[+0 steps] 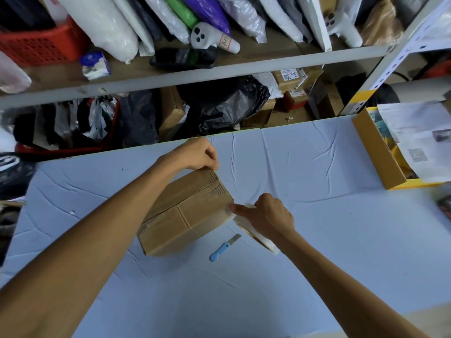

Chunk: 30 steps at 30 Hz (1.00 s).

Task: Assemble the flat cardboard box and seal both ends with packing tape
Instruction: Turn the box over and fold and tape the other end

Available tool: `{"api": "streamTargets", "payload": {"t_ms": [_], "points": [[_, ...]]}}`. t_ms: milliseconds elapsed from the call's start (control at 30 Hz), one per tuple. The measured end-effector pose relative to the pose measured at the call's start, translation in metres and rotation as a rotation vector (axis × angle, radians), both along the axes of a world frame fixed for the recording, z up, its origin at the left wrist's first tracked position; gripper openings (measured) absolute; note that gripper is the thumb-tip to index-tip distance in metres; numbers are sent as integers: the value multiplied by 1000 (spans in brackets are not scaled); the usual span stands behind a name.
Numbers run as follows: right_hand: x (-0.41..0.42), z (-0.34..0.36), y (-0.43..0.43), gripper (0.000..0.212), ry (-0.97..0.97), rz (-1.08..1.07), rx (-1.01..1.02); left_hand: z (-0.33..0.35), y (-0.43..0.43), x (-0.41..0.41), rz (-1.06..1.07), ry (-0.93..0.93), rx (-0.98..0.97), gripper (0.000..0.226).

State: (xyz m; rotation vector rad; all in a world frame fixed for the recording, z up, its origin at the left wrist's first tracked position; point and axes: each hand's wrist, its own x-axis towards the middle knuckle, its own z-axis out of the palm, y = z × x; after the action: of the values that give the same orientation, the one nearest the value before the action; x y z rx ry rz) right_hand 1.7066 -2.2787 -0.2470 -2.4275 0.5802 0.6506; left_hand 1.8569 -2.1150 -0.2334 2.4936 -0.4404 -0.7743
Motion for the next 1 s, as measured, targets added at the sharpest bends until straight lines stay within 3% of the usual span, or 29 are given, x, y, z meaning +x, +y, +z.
{"api": "streamTargets", "payload": {"t_ms": [267,467,633,733,833,900,1000], "points": [[-1,4,2,63,-8,-11,16,-5,-6,3,126,28,74,8],[1,1,1,64,-2,-39,39,-18,-15,-9,269,138,-16,29],[0,0,3,65,-33,-44,39,-28,-21,-11,410,59,-23,33],[-1,1,2,65,-30,-58,52,-33,-27,-19,463,-87,45,36],[-3,-1,0,66,-27,-71,65,-26,-18,-26,446,-126,-71,25],[-3,-2,0,67,-28,-68,65,-15,-3,-35,384,-105,-104,37],[-2,-3,1,65,-35,-77,69,-6,18,-54,242,-24,26,54]]}}
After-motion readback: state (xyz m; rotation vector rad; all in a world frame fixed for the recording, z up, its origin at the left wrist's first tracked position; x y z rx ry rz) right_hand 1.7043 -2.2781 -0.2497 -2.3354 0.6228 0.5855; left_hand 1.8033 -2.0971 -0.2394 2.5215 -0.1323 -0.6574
